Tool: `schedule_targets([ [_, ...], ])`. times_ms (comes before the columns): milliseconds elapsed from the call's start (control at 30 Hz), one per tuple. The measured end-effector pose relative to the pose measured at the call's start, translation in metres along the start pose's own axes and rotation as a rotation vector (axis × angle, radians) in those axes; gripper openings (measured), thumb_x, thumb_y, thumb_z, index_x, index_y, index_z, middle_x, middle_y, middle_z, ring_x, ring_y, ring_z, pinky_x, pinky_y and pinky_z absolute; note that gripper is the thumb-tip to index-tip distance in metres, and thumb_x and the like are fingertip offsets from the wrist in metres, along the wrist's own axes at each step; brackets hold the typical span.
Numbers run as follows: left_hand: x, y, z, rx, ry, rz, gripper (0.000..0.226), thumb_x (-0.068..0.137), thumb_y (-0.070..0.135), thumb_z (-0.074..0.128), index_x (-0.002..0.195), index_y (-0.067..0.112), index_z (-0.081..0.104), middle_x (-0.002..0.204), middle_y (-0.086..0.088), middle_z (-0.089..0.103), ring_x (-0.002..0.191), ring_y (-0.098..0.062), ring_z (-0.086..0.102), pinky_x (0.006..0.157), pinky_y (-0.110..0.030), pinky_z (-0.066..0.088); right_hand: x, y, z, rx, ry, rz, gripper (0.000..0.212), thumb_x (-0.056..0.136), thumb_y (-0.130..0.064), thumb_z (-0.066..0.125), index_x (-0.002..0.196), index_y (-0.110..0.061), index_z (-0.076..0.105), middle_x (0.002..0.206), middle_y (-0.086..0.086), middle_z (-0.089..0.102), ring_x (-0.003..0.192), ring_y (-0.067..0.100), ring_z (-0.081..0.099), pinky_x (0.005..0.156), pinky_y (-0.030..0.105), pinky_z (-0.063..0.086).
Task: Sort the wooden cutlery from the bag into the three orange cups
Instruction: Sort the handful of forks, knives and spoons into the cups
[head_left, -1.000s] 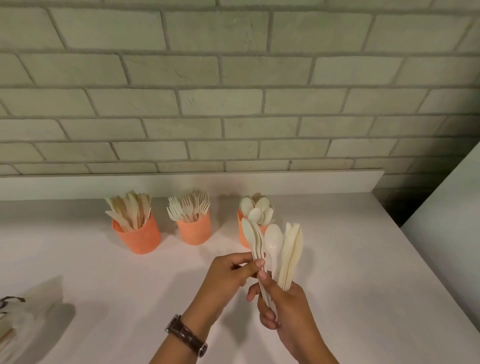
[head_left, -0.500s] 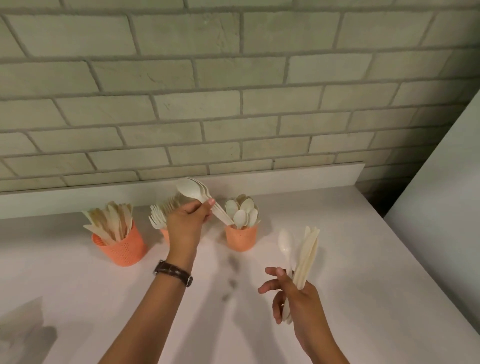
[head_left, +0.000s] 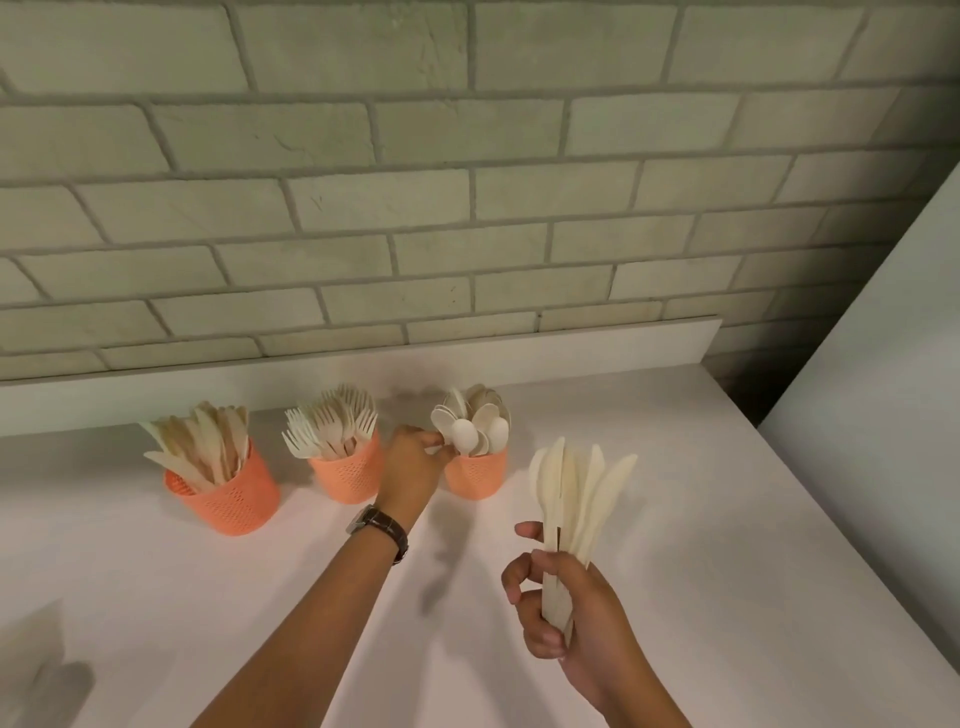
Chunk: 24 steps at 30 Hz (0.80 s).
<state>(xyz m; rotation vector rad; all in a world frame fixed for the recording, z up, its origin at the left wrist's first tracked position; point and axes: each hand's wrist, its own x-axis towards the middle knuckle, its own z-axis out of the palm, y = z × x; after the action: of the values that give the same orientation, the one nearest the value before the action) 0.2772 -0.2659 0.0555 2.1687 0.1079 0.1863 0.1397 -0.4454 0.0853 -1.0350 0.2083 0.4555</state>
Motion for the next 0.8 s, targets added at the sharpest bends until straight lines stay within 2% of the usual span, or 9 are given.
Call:
schedule_targets([
  [67, -0.005, 0.003, -0.006, -0.075, -0.026, 0.002, 0.007, 0.078, 0.005, 0.070, 0.083, 0.002, 0.072, 0.071, -0.004, 0.063, 0.059, -0.004, 0.053, 0.052, -0.006, 0.036, 0.001, 0.000, 0.000, 0.050, -0.072, 0.033, 0.046, 0.071, -0.020, 0.048, 0.115, -0.006, 0.054, 0.067, 0.014, 0.053, 0.031, 0.012, 0.027, 0.040, 0.014, 0.017],
  [100, -0.010, 0.006, -0.010, -0.107, -0.014, -0.020, 0.018, 0.077, 0.004, 0.071, 0.095, 0.004, 0.071, 0.077, -0.002, 0.063, 0.055, 0.002, 0.051, 0.052, -0.006, 0.037, 0.002, 0.000, 0.000, 0.071, -0.106, 0.047, 0.048, 0.071, -0.020, 0.047, 0.115, -0.004, 0.057, 0.067, 0.015, 0.053, 0.030, 0.012, 0.028, 0.040, 0.014, 0.018],
  [167, -0.024, 0.010, -0.014, -0.177, 0.071, -0.126, 0.037, 0.076, 0.009, 0.073, 0.111, 0.012, 0.060, 0.095, 0.000, 0.057, 0.062, -0.001, 0.052, 0.057, -0.009, 0.038, 0.002, 0.001, 0.001, 0.089, -0.165, 0.064, 0.049, 0.070, -0.021, 0.049, 0.114, -0.003, 0.061, 0.068, 0.016, 0.054, 0.029, 0.012, 0.030, 0.039, 0.013, 0.020],
  [267, -0.061, 0.025, -0.021, -0.308, 0.042, -0.259, 0.022, 0.081, 0.018, 0.069, 0.101, 0.016, 0.060, 0.096, 0.004, 0.059, 0.084, -0.016, 0.055, 0.068, -0.017, 0.043, 0.003, 0.003, 0.005, 0.100, -0.234, 0.078, 0.054, 0.066, -0.026, 0.054, 0.114, -0.001, 0.063, 0.069, 0.017, 0.057, 0.028, 0.013, 0.033, 0.038, 0.012, 0.023],
  [367, -0.102, 0.045, -0.030, -0.417, -0.235, -0.273, 0.010, 0.087, 0.022, 0.062, 0.090, 0.021, 0.072, 0.093, 0.009, 0.071, 0.090, -0.008, 0.063, 0.074, -0.016, 0.046, 0.004, 0.006, 0.007, 0.075, -0.236, 0.087, 0.053, 0.072, -0.027, 0.047, 0.115, 0.002, 0.060, 0.070, 0.018, 0.056, 0.028, 0.013, 0.031, 0.037, 0.012, 0.023],
  [433, -0.119, 0.052, -0.032, -0.419, -0.305, -0.200, 0.010, 0.084, 0.022, 0.066, 0.088, 0.023, 0.075, 0.093, 0.008, 0.072, 0.089, -0.003, 0.065, 0.077, -0.014, 0.047, 0.004, 0.007, 0.010, 0.058, -0.228, 0.084, 0.049, 0.073, -0.027, 0.044, 0.106, 0.007, 0.058, 0.070, 0.019, 0.056, 0.028, 0.013, 0.028, 0.038, 0.013, 0.023],
  [567, -0.128, 0.054, -0.032, -0.385, -0.224, -0.137, 0.014, 0.076, 0.017, 0.074, 0.076, 0.031, 0.076, 0.095, 0.007, 0.066, 0.083, 0.002, 0.062, 0.074, -0.013, 0.044, 0.002, 0.007, 0.014, -0.040, -0.216, 0.080, 0.034, 0.076, -0.029, 0.044, 0.086, 0.002, 0.055, 0.071, 0.021, 0.056, 0.029, 0.014, 0.027, 0.040, 0.016, 0.022],
  [700, -0.126, 0.058, -0.034, -0.382, -0.182, -0.159, 0.010, 0.072, 0.015, 0.077, 0.070, 0.025, 0.075, 0.087, 0.010, 0.070, 0.074, 0.005, 0.062, 0.069, -0.008, 0.040, 0.001, 0.006, 0.017, -0.105, -0.210, 0.059, 0.046, 0.080, -0.026, 0.043, 0.110, 0.007, 0.052, 0.070, 0.023, 0.057, 0.028, 0.016, 0.030, 0.041, 0.017, 0.024],
  [800, -0.122, 0.060, -0.033, -0.409, -0.152, -0.209, 0.006, 0.073, 0.011, 0.074, 0.070, 0.016, 0.074, 0.076, 0.008, 0.072, 0.073, 0.003, 0.064, 0.068, -0.008, 0.043, 0.001, 0.002, 0.019, -0.103, -0.202, -0.001, 0.044, 0.081, -0.027, 0.042, 0.113, 0.003, 0.052, 0.070, 0.025, 0.058, 0.028, 0.018, 0.033, 0.039, 0.020, 0.028],
])
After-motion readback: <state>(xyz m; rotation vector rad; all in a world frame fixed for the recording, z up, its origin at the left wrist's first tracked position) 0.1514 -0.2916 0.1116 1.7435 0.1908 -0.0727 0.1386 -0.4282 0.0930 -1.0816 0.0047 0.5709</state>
